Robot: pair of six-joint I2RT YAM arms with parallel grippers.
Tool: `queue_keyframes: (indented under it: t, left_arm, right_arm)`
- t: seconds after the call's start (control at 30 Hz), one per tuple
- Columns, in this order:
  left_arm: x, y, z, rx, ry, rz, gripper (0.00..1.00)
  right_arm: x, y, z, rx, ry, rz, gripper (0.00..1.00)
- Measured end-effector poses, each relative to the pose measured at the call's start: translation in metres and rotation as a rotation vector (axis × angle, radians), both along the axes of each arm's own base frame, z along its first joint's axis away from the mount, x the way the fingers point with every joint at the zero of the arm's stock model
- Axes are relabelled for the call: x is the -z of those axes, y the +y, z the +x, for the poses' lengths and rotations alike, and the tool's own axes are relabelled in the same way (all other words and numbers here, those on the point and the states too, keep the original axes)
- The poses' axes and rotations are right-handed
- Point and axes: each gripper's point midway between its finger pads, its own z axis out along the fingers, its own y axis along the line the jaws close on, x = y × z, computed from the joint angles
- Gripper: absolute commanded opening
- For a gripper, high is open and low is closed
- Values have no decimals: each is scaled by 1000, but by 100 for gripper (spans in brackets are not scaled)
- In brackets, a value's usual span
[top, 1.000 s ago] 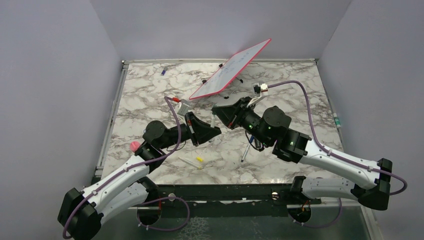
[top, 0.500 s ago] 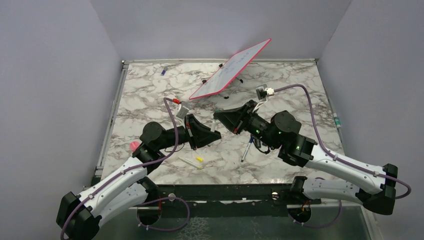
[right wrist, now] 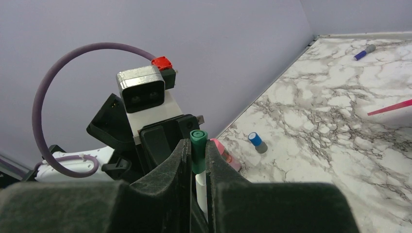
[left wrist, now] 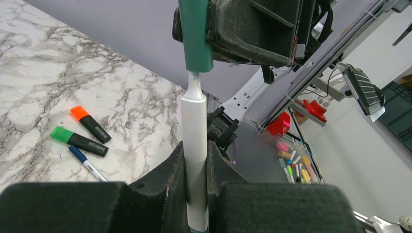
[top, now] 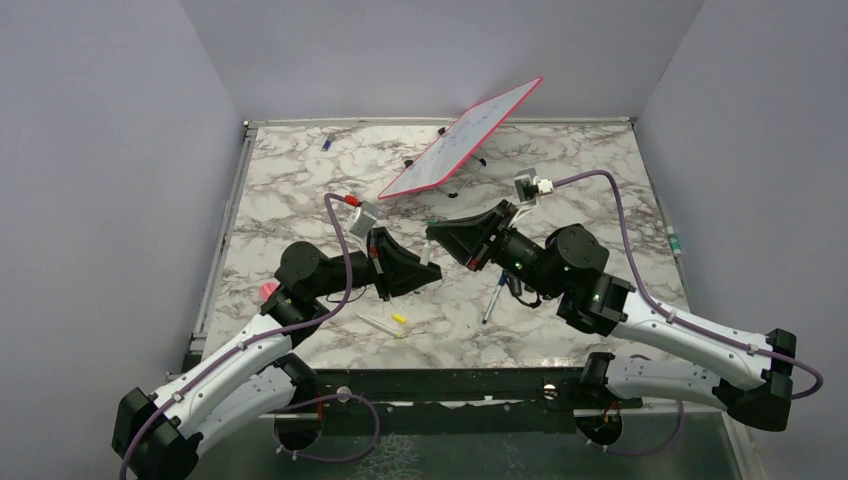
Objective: Insert the pens into the pen caps
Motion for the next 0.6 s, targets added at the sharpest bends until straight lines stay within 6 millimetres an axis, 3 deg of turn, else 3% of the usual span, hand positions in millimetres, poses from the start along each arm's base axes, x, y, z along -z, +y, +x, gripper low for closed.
queue_keyframes:
  t: [0.6]
  left_arm:
    - [-4, 2, 1, -10, -16, 4, 0]
  right_arm:
    - [7, 2, 2, 10, 5, -25, 15]
